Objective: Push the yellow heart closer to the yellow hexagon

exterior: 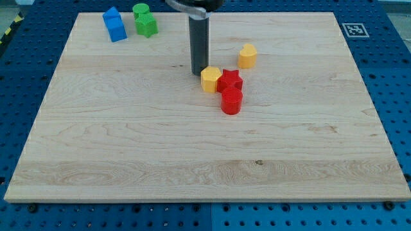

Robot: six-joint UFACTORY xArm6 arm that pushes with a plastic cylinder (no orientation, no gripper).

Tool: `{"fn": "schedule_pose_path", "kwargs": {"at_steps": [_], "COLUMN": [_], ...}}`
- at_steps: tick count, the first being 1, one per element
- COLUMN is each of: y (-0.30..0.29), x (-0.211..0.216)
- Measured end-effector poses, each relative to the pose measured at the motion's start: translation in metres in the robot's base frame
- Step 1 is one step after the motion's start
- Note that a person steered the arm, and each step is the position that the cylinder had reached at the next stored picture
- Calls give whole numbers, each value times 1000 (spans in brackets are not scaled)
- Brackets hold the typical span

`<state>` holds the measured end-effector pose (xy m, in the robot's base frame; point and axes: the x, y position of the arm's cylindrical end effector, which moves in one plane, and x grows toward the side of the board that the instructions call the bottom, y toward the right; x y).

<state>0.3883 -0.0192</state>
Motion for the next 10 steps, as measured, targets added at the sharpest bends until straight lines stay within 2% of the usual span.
{"fn": "schedule_pose_path", "kwargs": {"at_steps": [1, 3, 4, 5, 6, 7, 8, 9, 10], "y": [-19, -41, -22, 27, 109, 165, 165, 149, 127], "x": [-4, -84, -110, -120, -118, -95, -59, -46, -54]}}
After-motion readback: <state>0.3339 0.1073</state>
